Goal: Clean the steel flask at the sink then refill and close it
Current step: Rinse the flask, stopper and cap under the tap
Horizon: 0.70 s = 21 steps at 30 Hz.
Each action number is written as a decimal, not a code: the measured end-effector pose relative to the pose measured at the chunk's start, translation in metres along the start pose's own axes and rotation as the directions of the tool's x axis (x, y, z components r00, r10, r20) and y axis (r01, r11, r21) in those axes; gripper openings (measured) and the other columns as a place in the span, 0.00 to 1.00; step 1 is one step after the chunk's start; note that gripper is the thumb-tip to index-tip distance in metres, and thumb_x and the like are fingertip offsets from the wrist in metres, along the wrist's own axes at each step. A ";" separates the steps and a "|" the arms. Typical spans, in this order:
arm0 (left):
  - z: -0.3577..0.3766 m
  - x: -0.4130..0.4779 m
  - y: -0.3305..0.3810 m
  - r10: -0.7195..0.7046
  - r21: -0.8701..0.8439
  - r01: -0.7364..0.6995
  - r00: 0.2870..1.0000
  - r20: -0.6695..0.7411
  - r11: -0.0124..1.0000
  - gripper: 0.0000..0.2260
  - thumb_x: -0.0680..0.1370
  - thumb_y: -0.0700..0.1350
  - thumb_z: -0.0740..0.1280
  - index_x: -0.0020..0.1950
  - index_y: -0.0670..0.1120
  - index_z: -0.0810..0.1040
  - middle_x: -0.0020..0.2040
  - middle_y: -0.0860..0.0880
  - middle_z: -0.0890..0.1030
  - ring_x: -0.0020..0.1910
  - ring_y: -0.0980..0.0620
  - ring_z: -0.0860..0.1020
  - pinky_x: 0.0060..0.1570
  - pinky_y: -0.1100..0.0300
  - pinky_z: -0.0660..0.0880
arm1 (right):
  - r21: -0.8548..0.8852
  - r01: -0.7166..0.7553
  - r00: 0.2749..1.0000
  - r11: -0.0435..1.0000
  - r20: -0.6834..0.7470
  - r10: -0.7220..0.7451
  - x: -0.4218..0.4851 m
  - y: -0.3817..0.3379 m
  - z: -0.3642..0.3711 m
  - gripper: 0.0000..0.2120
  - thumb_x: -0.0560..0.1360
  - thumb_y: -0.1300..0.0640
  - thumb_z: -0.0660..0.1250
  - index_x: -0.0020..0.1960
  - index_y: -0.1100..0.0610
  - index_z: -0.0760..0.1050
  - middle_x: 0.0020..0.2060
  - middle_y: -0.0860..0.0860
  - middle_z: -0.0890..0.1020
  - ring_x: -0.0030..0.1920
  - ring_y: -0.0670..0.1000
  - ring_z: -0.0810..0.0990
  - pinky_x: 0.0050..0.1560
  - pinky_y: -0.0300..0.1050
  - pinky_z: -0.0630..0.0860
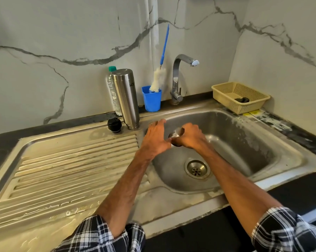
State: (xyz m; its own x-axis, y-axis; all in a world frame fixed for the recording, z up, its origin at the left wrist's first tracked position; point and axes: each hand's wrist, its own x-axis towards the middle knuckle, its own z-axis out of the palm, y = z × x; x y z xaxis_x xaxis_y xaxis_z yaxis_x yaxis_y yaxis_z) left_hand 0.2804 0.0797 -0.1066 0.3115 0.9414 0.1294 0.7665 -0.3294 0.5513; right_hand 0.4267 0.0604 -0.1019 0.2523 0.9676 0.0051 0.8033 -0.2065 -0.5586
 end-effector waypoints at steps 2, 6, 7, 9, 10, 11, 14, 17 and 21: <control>0.002 0.000 0.000 0.051 0.035 -0.053 0.998 0.035 0.998 0.39 0.74 0.44 0.76 0.80 0.48 0.60 0.78 0.44 0.64 0.78 0.43 0.61 0.78 0.43 0.60 | 0.019 0.039 0.999 0.999 -0.022 -0.039 0.003 0.003 0.001 0.22 0.63 0.42 0.80 0.49 0.54 0.79 0.42 0.50 0.84 0.43 0.52 0.83 0.46 0.52 0.83; -0.004 0.003 -0.005 0.145 0.023 -0.146 0.988 0.047 0.989 0.39 0.73 0.41 0.76 0.80 0.49 0.61 0.77 0.45 0.67 0.77 0.45 0.62 0.77 0.48 0.60 | 0.034 0.112 0.992 0.993 -0.068 -0.110 0.004 -0.005 0.002 0.24 0.66 0.47 0.80 0.56 0.54 0.76 0.47 0.50 0.82 0.46 0.51 0.81 0.46 0.47 0.79; -0.006 0.003 -0.006 0.154 0.034 -0.156 0.986 0.069 0.987 0.41 0.72 0.41 0.76 0.80 0.49 0.60 0.77 0.46 0.67 0.77 0.45 0.62 0.77 0.47 0.60 | 0.039 0.113 0.993 0.993 -0.046 -0.111 0.004 -0.006 0.004 0.25 0.65 0.47 0.81 0.56 0.54 0.76 0.47 0.50 0.82 0.46 0.50 0.81 0.45 0.45 0.78; -0.011 0.002 -0.010 0.177 0.092 -0.189 0.976 0.123 0.978 0.44 0.71 0.42 0.77 0.81 0.50 0.57 0.77 0.45 0.66 0.77 0.44 0.62 0.77 0.45 0.61 | 0.092 0.130 0.991 0.987 -0.024 -0.128 0.002 -0.007 0.007 0.25 0.65 0.48 0.81 0.56 0.54 0.77 0.47 0.49 0.82 0.46 0.49 0.81 0.44 0.43 0.76; -0.015 0.001 -0.011 0.187 0.119 -0.205 0.971 0.150 0.971 0.45 0.71 0.43 0.77 0.82 0.51 0.55 0.78 0.45 0.65 0.77 0.43 0.61 0.77 0.44 0.61 | 0.146 0.136 0.991 0.980 -0.028 -0.133 0.001 -0.010 0.007 0.24 0.65 0.48 0.81 0.55 0.54 0.77 0.46 0.49 0.82 0.45 0.48 0.81 0.42 0.41 0.76; -0.018 -0.001 -0.011 0.194 0.135 -0.218 0.966 0.170 0.967 0.47 0.71 0.43 0.77 0.83 0.50 0.52 0.79 0.44 0.64 0.77 0.43 0.60 0.77 0.44 0.61 | 0.209 0.134 0.991 0.969 -0.037 -0.129 0.000 -0.012 0.006 0.23 0.64 0.48 0.81 0.53 0.54 0.77 0.45 0.48 0.82 0.45 0.47 0.81 0.40 0.39 0.74; -0.028 -0.008 -0.013 0.220 0.159 -0.233 0.971 0.094 0.959 0.46 0.72 0.49 0.78 0.83 0.50 0.54 0.77 0.44 0.65 0.76 0.43 0.61 0.75 0.44 0.62 | 0.316 0.175 0.985 0.933 -0.061 -0.164 -0.005 -0.022 0.002 0.19 0.65 0.49 0.81 0.51 0.52 0.77 0.44 0.47 0.82 0.44 0.46 0.80 0.38 0.36 0.71; -0.043 -0.016 -0.026 0.239 0.133 -0.229 0.969 -0.066 0.964 0.38 0.71 0.54 0.78 0.77 0.47 0.67 0.70 0.45 0.75 0.70 0.44 0.70 0.71 0.48 0.67 | 0.361 0.249 0.968 0.898 -0.060 -0.245 -0.014 -0.040 0.008 0.20 0.67 0.51 0.80 0.55 0.53 0.78 0.45 0.47 0.82 0.45 0.44 0.80 0.38 0.31 0.71; -0.077 -0.030 -0.056 0.196 -0.002 -0.200 0.960 -0.198 0.980 0.24 0.67 0.54 0.79 0.60 0.47 0.80 0.50 0.51 0.84 0.49 0.53 0.81 0.54 0.54 0.79 | 0.421 0.341 0.926 0.840 0.000 -0.376 -0.025 -0.079 0.021 0.20 0.73 0.40 0.73 0.57 0.53 0.79 0.47 0.46 0.84 0.47 0.44 0.82 0.43 0.34 0.75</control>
State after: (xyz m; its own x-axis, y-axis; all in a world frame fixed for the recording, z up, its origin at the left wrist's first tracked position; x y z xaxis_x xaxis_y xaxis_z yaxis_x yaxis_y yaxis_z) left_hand 0.1852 0.0759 -0.0781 0.3381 0.8541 0.3953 0.6876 -0.5110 0.5158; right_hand 0.3459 0.0555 -0.0756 -0.0686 0.9742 0.2151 0.5337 0.2179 -0.8171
